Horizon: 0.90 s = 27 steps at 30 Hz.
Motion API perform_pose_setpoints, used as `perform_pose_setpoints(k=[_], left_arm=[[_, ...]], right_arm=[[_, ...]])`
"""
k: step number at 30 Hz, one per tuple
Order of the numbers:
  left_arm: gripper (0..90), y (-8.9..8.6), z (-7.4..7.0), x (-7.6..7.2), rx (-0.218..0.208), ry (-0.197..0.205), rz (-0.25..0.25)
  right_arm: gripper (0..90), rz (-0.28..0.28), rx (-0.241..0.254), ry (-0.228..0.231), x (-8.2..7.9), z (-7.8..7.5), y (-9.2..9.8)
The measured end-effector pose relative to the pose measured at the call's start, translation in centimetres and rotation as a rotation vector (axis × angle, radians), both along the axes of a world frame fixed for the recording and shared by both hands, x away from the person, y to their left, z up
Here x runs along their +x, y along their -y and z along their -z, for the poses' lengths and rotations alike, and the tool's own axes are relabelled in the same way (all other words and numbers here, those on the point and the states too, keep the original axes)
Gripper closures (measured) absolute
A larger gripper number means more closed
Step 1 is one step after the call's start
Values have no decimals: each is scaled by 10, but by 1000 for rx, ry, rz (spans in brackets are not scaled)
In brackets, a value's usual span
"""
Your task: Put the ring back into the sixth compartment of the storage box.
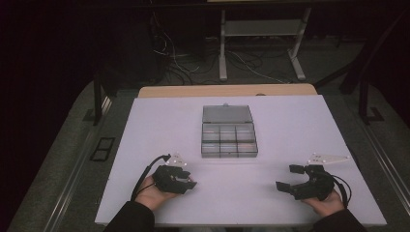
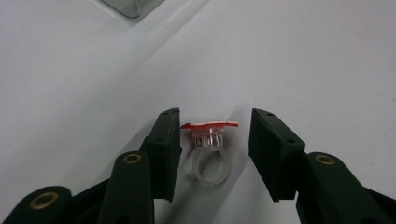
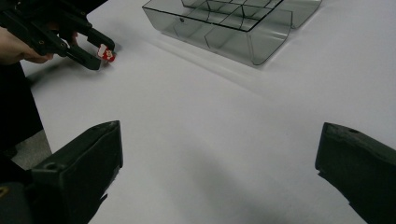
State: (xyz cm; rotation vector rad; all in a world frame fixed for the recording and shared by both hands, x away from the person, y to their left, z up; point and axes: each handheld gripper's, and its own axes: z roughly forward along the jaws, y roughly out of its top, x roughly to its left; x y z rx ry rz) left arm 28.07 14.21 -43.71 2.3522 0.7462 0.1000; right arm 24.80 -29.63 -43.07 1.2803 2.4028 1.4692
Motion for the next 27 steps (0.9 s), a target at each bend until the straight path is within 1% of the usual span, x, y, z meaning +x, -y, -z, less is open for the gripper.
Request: perform_pose_setpoints(k=[5,10,17,19,22,27], left_arm=[[627,-1,0,0,13,21,-5],[675,0,0,-1,32,36,-12],[694,-1,0,0,24,28,-9],[696,-2,0,1,16,23,-9],[698,-4,-1,1,16,11,-5],[699,-8,-3,3,-17,3,-7]], right_arm=[[6,6,12,-5,0,0,1],[6,6,14,-6,1,0,1],[6,9,16,-6,0,0,2],[6,10,17,-6,0,0,2],[6,10,19,-12,0,0,2],[6,8,19,-6,1,0,2]])
